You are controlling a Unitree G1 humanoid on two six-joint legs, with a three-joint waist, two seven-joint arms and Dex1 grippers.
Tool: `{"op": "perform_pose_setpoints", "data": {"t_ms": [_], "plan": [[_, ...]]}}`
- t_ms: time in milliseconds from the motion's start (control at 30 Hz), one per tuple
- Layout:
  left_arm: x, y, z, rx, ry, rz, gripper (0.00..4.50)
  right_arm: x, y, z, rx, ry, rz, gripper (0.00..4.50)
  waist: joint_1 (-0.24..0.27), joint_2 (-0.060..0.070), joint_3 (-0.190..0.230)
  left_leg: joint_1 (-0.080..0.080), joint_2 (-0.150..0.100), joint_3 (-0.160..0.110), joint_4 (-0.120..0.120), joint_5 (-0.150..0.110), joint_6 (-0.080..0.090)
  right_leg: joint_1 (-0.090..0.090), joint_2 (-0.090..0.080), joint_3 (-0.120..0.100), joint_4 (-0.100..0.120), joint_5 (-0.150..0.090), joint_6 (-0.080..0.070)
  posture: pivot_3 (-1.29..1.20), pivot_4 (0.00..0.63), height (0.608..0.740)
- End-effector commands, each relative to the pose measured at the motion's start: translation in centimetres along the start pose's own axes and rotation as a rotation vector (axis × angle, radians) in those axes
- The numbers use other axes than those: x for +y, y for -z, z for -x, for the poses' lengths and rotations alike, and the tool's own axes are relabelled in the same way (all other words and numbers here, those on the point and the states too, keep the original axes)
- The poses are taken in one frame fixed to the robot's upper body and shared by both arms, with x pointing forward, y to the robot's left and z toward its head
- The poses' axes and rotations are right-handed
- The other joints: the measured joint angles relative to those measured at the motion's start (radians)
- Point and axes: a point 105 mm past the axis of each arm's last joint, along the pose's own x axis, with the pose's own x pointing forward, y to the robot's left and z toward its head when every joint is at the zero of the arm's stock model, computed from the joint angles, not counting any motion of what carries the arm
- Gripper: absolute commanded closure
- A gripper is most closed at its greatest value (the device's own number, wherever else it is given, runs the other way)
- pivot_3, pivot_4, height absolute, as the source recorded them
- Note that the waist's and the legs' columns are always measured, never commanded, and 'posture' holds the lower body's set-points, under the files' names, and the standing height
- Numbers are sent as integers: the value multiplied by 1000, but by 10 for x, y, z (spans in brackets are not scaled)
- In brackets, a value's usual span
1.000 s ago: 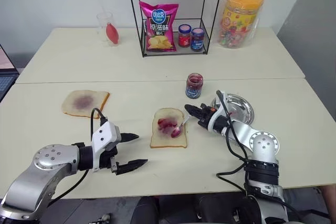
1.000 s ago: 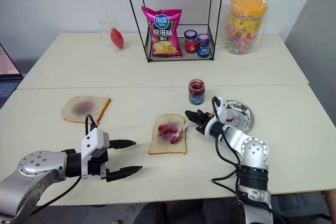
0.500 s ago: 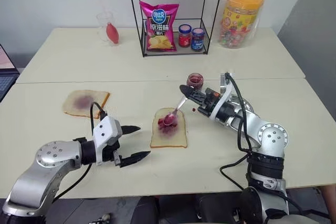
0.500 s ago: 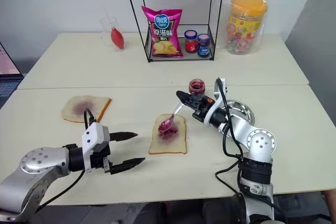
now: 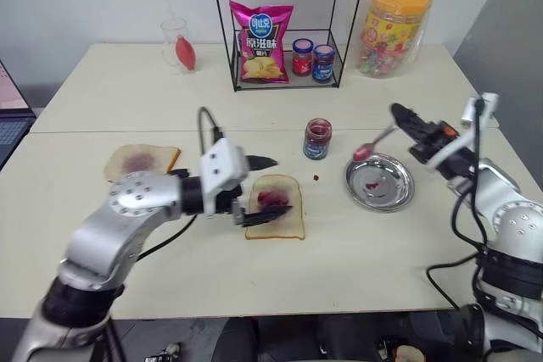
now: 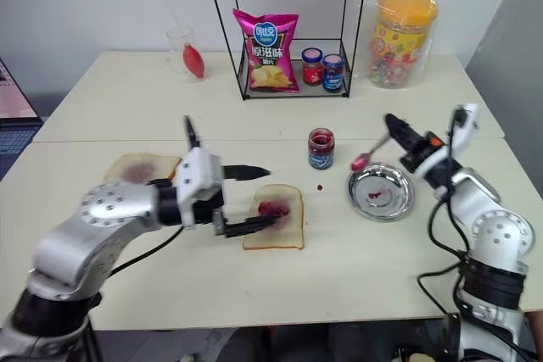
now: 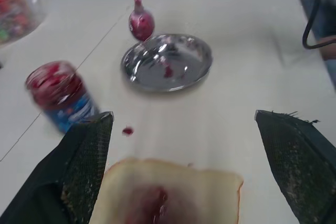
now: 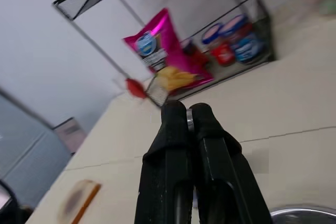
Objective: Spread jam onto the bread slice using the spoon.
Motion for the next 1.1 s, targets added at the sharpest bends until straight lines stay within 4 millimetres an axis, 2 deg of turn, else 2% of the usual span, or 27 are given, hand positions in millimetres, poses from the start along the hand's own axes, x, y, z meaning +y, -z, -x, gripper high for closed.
{"op": "perform_pose_setpoints", "data": {"t_ms": [33, 267, 467, 800, 833, 867, 1067, 1100], "plan": [[0, -5, -17, -7, 23, -26, 0, -14, -17, 13, -92, 24, 7, 4488, -5, 0, 0, 0, 0, 0, 0, 0, 0, 0, 0, 0, 0, 0, 0, 0, 150, 740], [-7, -2, -46, -8, 72, -9, 0, -41, 11, 20, -69, 78, -59, 4488, -8, 0, 0, 1, 0, 0, 1, 0, 0, 1, 1, 0, 1, 0, 0, 0, 150, 740], [-6, 2, -54, 0, 69, -18, 0, -54, 29, 16, -29, 97, -48, 4488, -7, 1, 0, 1, 0, 0, 1, 0, 0, 1, 0, 0, 1, 0, 0, 0, 150, 740], [-6, 8, -55, 14, 63, -28, 0, -68, 43, 17, 20, 129, 3, 4488, -5, 1, -1, 1, 0, -1, 1, 0, 0, 2, 0, 0, 1, 0, 0, 0, 150, 740], [-6, 8, -55, 13, 62, -28, 0, -69, 44, 17, 23, 135, 12, 4005, -5, 1, -1, 1, 0, -1, 1, 0, 0, 2, 0, 0, 1, 0, 0, 0, 150, 740], [-6, 8, -55, 12, 60, -30, 0, -69, 45, 17, 19, 138, 14, 3918, -5, 1, -1, 2, 0, -1, 2, 0, 0, 3, 0, 0, 1, 0, 0, 0, 150, 740], [-3, 8, -52, 17, 56, -39, 0, -70, 44, 18, 7, 146, 42, 2616, -4, 1, -1, 2, 0, -1, 2, 0, 0, 3, 0, 0, 1, 0, 0, 0, 150, 740], [-2, 8, -52, 17, 54, -40, 0, -70, 44, 18, 11, 145, 50, 2279, -4, 1, -1, 2, 0, -1, 2, 0, 0, 3, 0, 0, 1, 0, 0, 0, 150, 740]]}}
